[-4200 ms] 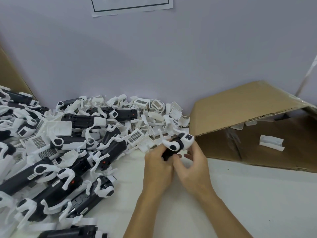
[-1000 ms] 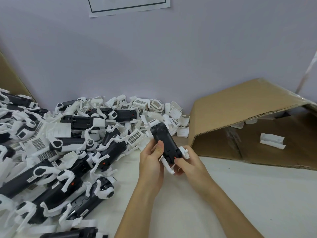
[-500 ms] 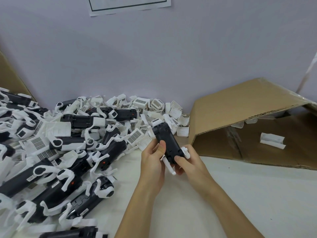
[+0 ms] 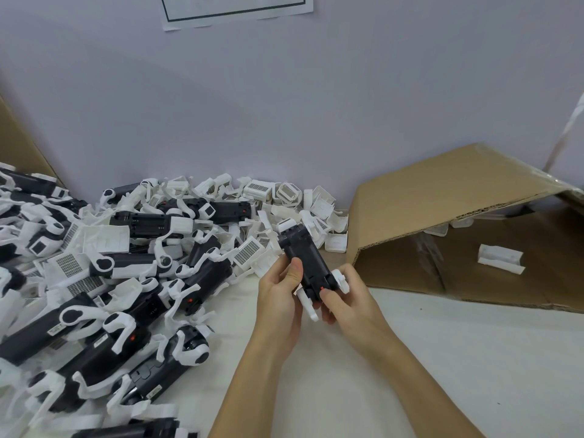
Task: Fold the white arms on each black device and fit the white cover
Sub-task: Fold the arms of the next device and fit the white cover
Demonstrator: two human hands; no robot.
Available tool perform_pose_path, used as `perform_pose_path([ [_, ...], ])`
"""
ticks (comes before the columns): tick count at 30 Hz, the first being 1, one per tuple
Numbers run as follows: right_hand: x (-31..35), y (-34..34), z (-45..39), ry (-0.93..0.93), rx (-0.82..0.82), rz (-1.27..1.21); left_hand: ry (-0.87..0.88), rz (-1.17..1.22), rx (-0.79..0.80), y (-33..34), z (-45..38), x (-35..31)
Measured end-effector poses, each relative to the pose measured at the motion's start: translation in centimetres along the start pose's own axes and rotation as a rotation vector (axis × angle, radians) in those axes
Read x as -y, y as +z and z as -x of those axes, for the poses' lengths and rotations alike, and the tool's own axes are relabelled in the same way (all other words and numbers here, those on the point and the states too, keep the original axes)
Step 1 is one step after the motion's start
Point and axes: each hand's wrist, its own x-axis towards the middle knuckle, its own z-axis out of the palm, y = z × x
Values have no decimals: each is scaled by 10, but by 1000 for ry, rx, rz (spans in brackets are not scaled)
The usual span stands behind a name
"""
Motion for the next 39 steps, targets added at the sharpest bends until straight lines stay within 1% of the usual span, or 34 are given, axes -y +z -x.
perform_pose_path([
  [4,-2,1,-1,-27,-21,-8,1,-12,-7,-1,0,-2],
  [6,-3,2,-2,-49,-98,-84,31,-84,-66,-4,-2,0],
  [8,-6,3,-4,-112,-226,-63,39,-166,-126,-9,-5,1],
  [10,-9,4,-5,-221,-330,55,-1,-197,-137,-12,-7,-1],
  [12,-10,6,-6,-323,-367,211,-29,-183,-102,-12,-7,-5],
  [15,-13,8,-4,-488,-305,491,-17,-176,4,-12,-6,-8],
  [16,-13,9,-4,-537,-268,578,-14,-162,17,-12,-5,-8],
  [18,-14,12,-2,-584,-194,674,-8,-168,-17,-16,-3,-9],
  [20,-14,14,0,-566,-141,647,0,-157,-81,-19,-4,-10],
  [21,-14,15,0,-539,-144,610,-7,-128,-117,-20,-4,-10],
  [24,-19,13,-3,-435,-248,550,-6,-48,-207,-19,-6,-15],
  [27,-24,10,-9,-334,-290,548,16,-51,-223,-22,-9,-14],
  [30,-22,11,-16,-254,-283,569,33,-88,-220,-24,-8,-14],
  [32,-17,12,-27,-241,-223,641,24,-69,-234,-25,-8,-14],
  [34,-12,15,-45,-228,-141,793,20,-35,-240,-26,-9,-15],
  [35,-10,17,-54,-198,-110,884,26,-29,-245,-27,-9,-16],
  [37,-8,19,-68,-79,-76,1036,41,-29,-247,-28,-10,-16],
  [39,-8,20,-73,-3,-67,1135,54,-30,-250,-27,-10,-17],
])
